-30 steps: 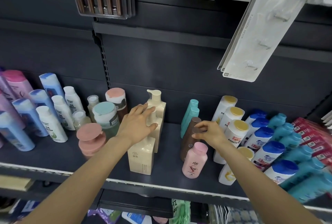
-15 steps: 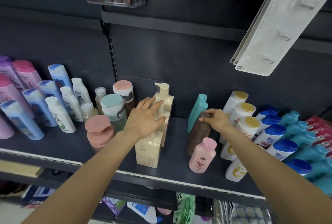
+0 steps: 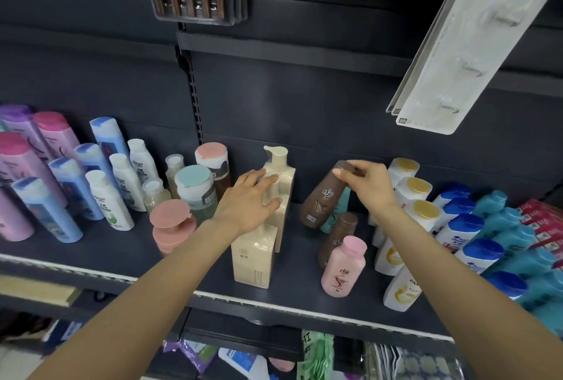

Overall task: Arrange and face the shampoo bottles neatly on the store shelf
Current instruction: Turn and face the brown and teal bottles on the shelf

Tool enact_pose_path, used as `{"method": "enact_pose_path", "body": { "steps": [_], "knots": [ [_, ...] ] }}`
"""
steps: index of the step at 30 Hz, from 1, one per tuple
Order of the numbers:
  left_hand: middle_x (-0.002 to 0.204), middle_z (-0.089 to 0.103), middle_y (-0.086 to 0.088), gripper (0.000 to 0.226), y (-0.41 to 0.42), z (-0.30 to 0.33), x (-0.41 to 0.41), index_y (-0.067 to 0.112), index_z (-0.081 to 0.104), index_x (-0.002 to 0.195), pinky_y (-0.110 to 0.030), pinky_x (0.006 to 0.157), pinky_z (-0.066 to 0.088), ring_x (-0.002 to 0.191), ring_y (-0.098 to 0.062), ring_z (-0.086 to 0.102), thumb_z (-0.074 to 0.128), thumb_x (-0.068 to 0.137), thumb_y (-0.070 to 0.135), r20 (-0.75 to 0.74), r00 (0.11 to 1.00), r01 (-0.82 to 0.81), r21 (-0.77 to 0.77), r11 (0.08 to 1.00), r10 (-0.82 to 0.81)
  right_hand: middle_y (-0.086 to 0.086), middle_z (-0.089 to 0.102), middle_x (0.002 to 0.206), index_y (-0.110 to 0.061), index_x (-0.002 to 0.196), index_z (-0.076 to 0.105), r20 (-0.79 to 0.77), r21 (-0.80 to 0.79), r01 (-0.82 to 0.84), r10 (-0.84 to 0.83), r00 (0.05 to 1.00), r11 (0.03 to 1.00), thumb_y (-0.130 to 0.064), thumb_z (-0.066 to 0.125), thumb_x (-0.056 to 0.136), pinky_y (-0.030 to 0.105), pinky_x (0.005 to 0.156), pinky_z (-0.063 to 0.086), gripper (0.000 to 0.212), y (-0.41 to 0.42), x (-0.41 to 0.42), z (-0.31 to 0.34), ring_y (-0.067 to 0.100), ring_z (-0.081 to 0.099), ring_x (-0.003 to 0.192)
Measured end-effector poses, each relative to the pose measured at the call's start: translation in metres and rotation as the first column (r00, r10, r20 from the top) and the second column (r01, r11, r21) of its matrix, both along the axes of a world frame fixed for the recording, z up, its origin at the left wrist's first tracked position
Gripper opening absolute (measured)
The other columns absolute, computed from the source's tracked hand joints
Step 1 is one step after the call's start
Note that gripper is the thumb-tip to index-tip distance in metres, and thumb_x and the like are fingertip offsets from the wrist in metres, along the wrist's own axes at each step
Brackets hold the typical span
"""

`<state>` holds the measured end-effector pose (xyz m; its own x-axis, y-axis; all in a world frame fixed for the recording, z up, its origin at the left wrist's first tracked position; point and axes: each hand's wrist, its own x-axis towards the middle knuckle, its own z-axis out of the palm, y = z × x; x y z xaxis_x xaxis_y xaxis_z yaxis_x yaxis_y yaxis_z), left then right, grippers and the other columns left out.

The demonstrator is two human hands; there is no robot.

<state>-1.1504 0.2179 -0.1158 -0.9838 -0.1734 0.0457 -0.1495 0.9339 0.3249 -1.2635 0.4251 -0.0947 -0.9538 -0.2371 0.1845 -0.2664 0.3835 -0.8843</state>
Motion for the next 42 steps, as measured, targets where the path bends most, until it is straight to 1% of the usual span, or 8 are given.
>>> {"method": "enact_pose_path", "body": {
  "steps": [6,12,17,21,28,32,37,42],
  "knots": [
    [0.153,0.028,0.002,0.053,0.011,0.011,-0.004,0.026,0.027,0.147,-0.034,0.112,0.025,0.140,-0.019,0.024,0.043,0.097,0.035,-0.207,0.977,0.064,0.008,0.998,-0.061,-0.004,0.068,0.082,-0.024,0.090,0.070,-0.034,-0.216,0.058,-0.067,0.997,0.975,-0.027,0.071,0.082,0.040,0.081,0.057,0.008,0.006,0.009,0.038,0.016,0.065,0.085],
    [0.122,0.059,-0.005,0.040,0.034,0.034,-0.017,0.014,0.057,0.127,-0.033,0.099,0.041,0.112,-0.021,0.056,0.049,0.095,0.036,-0.310,0.950,0.119,0.430,0.895,0.022,0.007,0.068,0.095,-0.004,0.106,0.067,0.220,-0.538,0.166,-0.052,0.974,0.826,-0.026,0.065,0.088,0.020,0.068,0.055,0.029,0.025,0.014,0.056,0.013,0.064,0.086],
    [0.088,0.071,-0.006,0.043,0.042,0.055,-0.012,0.022,0.060,0.110,-0.025,0.062,0.053,0.071,-0.020,0.071,0.039,0.093,0.056,0.089,0.993,-0.108,0.932,0.346,0.071,0.007,0.069,0.092,-0.004,0.091,0.065,0.322,-0.728,0.204,0.064,0.944,0.655,-0.019,0.060,0.092,0.022,0.068,0.058,0.017,0.030,0.025,0.059,0.016,0.068,0.088],
    [0.100,0.066,-0.010,0.033,0.038,0.063,-0.009,0.013,0.059,0.113,-0.023,0.059,0.057,0.081,-0.020,0.068,0.047,0.096,0.038,0.027,0.996,-0.038,0.991,0.131,0.084,0.014,0.067,0.103,-0.004,0.097,0.063,0.348,-0.784,0.198,0.153,0.925,0.589,-0.013,0.054,0.095,0.029,0.082,0.057,0.013,0.031,0.029,0.058,0.018,0.067,0.094],
    [0.100,0.064,-0.012,0.018,0.037,0.060,0.005,0.012,0.062,0.093,-0.033,0.081,0.058,0.086,-0.023,0.069,0.062,0.087,0.029,-0.197,0.964,0.157,0.965,0.212,0.181,0.011,0.067,0.112,-0.007,0.118,0.060,0.309,-0.809,0.087,0.294,0.904,0.581,-0.010,0.050,0.096,0.030,0.091,0.052,0.024,0.043,0.031,0.063,0.017,0.063,0.106],
    [0.105,0.067,0.007,0.023,0.032,0.060,0.012,0.032,0.066,0.099,-0.020,0.085,0.050,0.098,-0.005,0.063,0.074,0.079,0.025,-0.378,0.907,0.217,0.798,0.562,0.187,0.015,0.062,0.120,-0.002,0.119,0.057,0.372,-0.799,0.139,0.299,0.879,0.585,-0.009,0.052,0.095,0.031,0.091,0.052,0.025,0.043,0.030,0.058,0.023,0.060,0.113],
    [0.116,0.048,0.015,0.056,0.033,0.059,0.016,0.038,0.055,0.116,-0.011,0.096,0.038,0.110,0.005,0.050,0.082,0.070,0.018,-0.498,0.865,0.314,0.444,0.839,-0.060,0.016,0.063,0.109,-0.002,0.101,0.059,0.402,-0.840,0.209,0.317,0.859,0.500,-0.002,0.047,0.095,0.025,0.081,0.056,0.014,0.039,0.031,0.053,0.019,0.062,0.104],
    [0.119,0.038,0.017,0.071,0.028,0.056,0.017,0.031,0.049,0.128,-0.007,0.097,0.033,0.116,0.011,0.037,0.082,0.068,0.009,-0.557,0.806,0.346,0.169,0.923,-0.201,0.015,0.062,0.113,-0.008,0.108,0.064,0.371,-0.831,0.140,0.348,0.861,0.539,0.000,0.045,0.094,0.028,0.087,0.054,0.025,0.038,0.029,0.050,0.022,0.059,0.109]
  ]
}}
